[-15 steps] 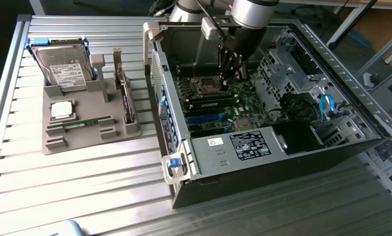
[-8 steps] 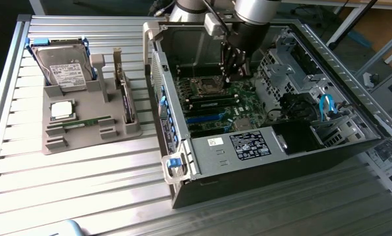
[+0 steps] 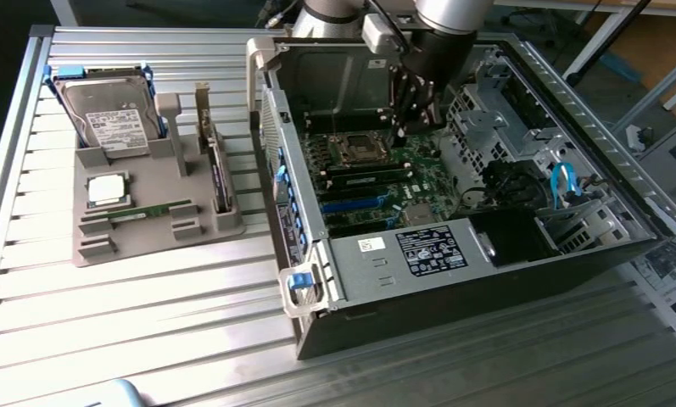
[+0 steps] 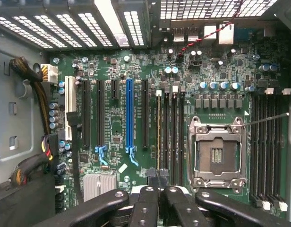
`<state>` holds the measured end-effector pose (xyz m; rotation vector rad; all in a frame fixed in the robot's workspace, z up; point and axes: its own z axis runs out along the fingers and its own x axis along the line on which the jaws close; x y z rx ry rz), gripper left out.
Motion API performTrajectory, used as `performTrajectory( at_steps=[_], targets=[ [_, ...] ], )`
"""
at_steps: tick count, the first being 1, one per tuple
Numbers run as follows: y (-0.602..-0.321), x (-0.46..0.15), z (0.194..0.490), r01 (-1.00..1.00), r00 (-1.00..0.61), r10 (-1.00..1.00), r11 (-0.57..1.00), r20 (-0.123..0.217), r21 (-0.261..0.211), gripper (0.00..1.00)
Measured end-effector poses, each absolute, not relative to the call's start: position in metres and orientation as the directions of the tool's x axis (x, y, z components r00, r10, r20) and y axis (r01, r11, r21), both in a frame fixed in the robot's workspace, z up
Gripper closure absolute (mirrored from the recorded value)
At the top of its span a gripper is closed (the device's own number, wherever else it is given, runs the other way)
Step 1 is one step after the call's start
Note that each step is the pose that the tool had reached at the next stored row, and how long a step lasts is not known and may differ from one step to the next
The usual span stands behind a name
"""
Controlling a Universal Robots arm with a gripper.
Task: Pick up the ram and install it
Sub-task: 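Press down the ram until it locks into place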
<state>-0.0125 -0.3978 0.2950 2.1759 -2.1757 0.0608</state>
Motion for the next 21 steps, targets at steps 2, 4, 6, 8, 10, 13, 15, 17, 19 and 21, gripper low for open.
performTrajectory(
  at_steps=[2, 4, 6, 8, 10, 13, 15, 17, 19, 21],
  targets=[
    [-0.398, -0.011, 0.296, -1.0, 0.001, -0.997, 0.001, 0.073, 0.017, 0.89],
    [-0.398, -0.009, 0.297, -1.0, 0.001, -0.997, 0.0, 0.073, 0.017, 0.89],
    [-0.398, -0.008, 0.298, -1.0, 0.001, -0.997, 0.0, 0.073, 0.017, 0.89],
    [-0.398, -0.006, 0.298, -1.0, 0.001, -0.997, 0.0, 0.073, 0.017, 0.89],
    [-0.398, -0.003, 0.298, -1.0, 0.001, -0.997, 0.001, 0.073, 0.017, 0.89],
    [-0.398, 0.001, 0.299, -1.0, 0.001, -0.997, 0.0, 0.074, 0.018, 0.89],
    [-0.398, 0.003, 0.301, -1.0, 0.001, -0.997, 0.001, 0.073, 0.018, 0.89],
    [-0.398, 0.004, 0.302, -1.0, 0.001, -0.997, 0.001, 0.073, 0.018, 0.89],
    [-0.398, 0.006, 0.303, -1.0, 0.001, -0.997, 0.0, 0.073, 0.018, 0.89],
    [-0.398, 0.007, 0.304, -1.0, 0.001, -0.997, 0.001, 0.073, 0.017, 0.89]
  ],
)
